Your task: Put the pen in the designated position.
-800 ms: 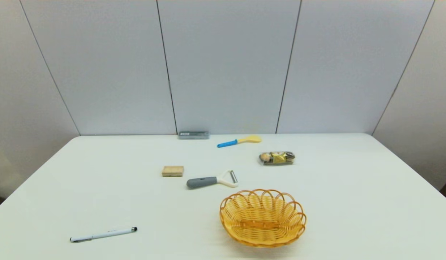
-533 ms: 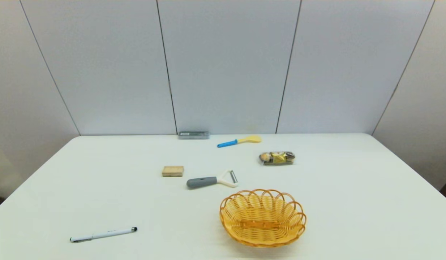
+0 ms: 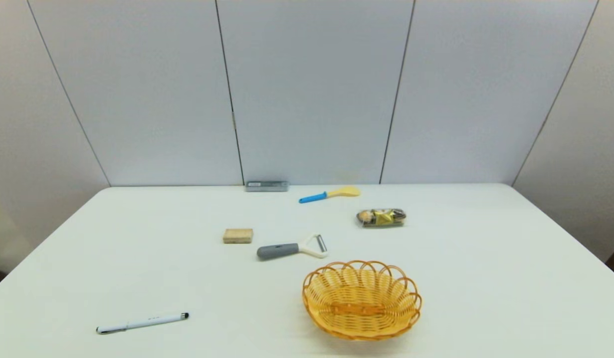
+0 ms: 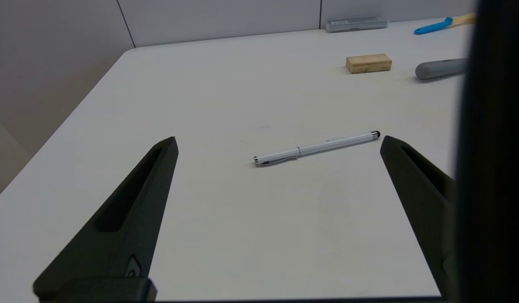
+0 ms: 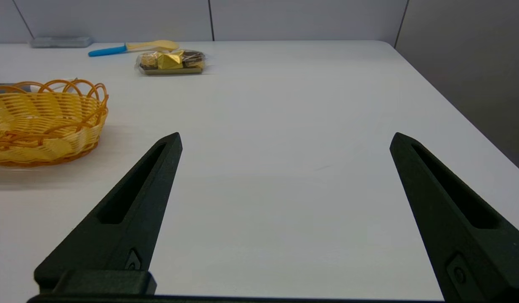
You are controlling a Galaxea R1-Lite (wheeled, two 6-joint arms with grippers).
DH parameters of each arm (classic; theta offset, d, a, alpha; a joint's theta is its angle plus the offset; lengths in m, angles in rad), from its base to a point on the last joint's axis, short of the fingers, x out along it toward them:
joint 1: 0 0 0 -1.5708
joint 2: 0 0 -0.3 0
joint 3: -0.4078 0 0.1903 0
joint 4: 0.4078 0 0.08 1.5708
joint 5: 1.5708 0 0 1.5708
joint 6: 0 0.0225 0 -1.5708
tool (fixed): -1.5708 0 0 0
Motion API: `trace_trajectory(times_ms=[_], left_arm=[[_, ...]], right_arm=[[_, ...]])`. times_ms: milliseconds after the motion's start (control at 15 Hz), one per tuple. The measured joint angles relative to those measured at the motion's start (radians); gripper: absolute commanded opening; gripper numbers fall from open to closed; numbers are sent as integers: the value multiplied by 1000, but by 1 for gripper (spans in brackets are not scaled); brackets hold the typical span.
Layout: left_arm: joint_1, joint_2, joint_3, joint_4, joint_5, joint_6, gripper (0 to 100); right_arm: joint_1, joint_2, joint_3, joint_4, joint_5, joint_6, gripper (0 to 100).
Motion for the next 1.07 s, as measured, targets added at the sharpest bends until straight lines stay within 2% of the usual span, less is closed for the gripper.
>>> trace_trajectory(times_ms=[733, 1067], left_arm=[[4, 83, -33, 10, -5, 9, 100], [4, 269, -147, 11, -29, 123, 100]], right_arm=[[0, 0, 0, 0, 0, 0, 100], [0, 0, 0, 0, 0, 0, 100]])
